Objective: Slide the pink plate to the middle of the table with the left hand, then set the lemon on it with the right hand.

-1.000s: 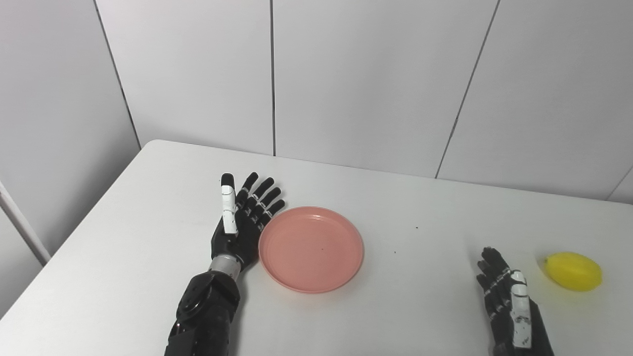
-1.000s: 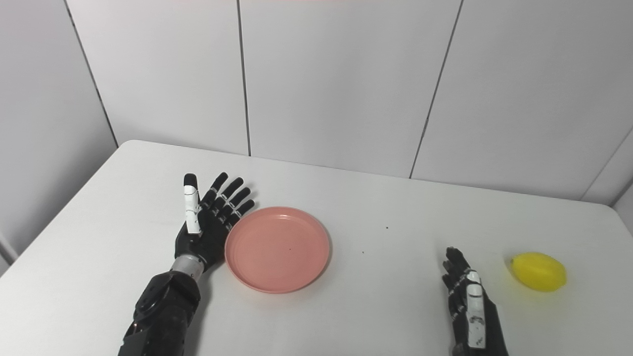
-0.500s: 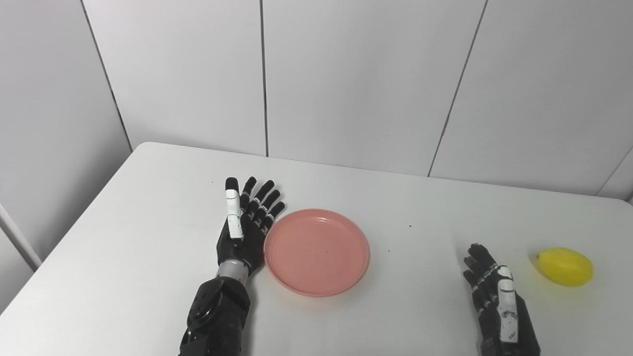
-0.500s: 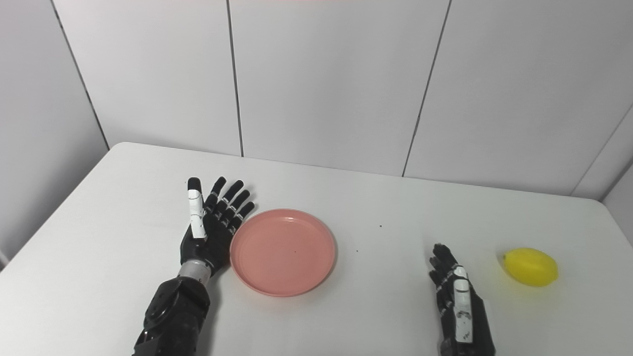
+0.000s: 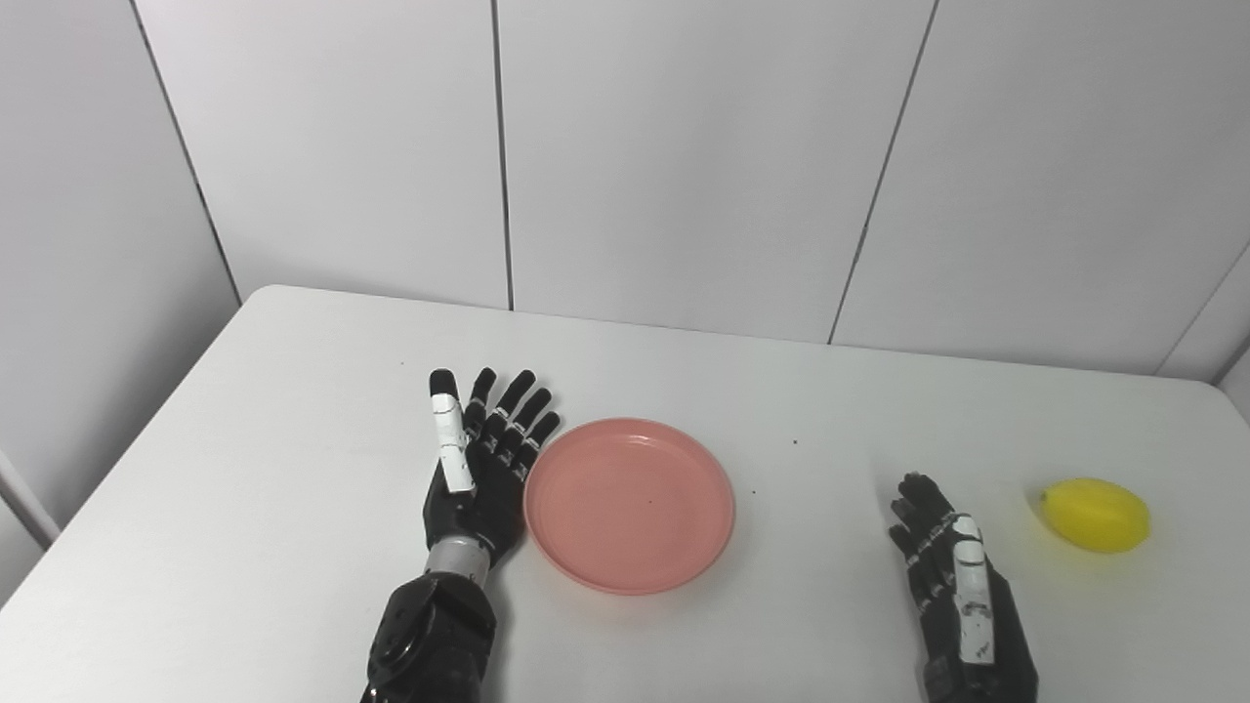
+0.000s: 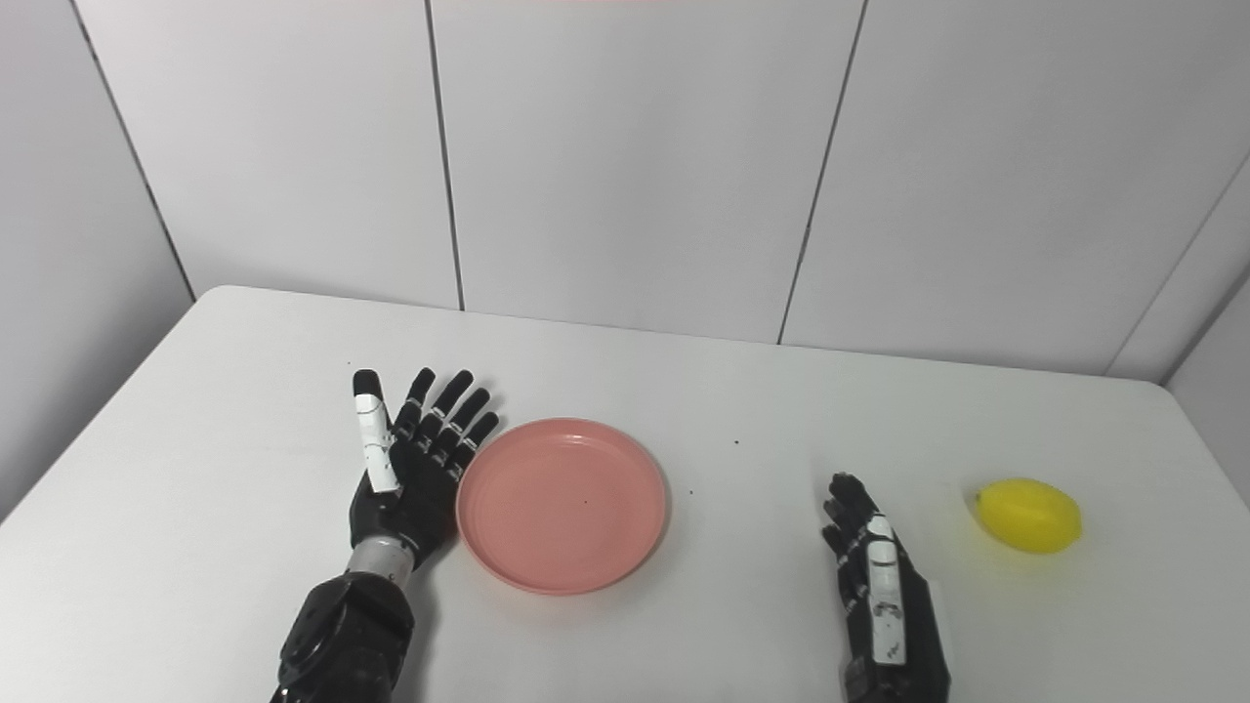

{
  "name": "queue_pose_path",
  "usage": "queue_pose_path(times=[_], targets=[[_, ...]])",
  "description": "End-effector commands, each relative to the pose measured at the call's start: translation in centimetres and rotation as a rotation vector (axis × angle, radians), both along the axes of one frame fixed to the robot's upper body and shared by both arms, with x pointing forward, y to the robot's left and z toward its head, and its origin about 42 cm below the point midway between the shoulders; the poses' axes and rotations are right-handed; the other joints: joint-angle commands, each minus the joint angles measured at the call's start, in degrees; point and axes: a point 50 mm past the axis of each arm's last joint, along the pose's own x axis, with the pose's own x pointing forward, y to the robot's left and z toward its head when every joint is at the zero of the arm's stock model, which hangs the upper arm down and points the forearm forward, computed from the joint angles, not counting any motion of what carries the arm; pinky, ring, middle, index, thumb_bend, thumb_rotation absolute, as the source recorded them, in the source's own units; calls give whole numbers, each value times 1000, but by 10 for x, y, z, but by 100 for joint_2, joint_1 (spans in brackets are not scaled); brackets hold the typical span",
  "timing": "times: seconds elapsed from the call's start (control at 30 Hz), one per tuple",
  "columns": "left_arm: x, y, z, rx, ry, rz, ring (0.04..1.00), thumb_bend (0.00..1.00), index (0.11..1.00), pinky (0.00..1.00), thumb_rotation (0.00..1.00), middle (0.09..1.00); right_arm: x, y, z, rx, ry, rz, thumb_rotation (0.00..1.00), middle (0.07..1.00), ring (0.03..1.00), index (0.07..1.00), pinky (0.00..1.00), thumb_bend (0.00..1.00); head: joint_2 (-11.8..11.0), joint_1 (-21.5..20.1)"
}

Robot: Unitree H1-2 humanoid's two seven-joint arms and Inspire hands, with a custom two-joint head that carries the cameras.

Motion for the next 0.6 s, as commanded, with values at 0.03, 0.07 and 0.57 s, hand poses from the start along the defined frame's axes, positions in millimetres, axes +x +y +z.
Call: queue_pose_path(times=[0.03,0.07,0.57], targets=[[-15,-16,-24,-40,144,-22,870,909,982,888,847,876,-15,11,-23,29,65,-7,875,889,916,820,941,665,21,-64],[-15,-16,-24,-39,146,-25,870,906,982,887,848,876,-15,13,-23,28,65,-10,873,888,915,818,940,669,42,-139],[-7,-4,-21,-45,156,-34,836,959,945,856,804,853,-8,32,-23,38,74,-4,845,881,905,800,932,736,189,-705]])
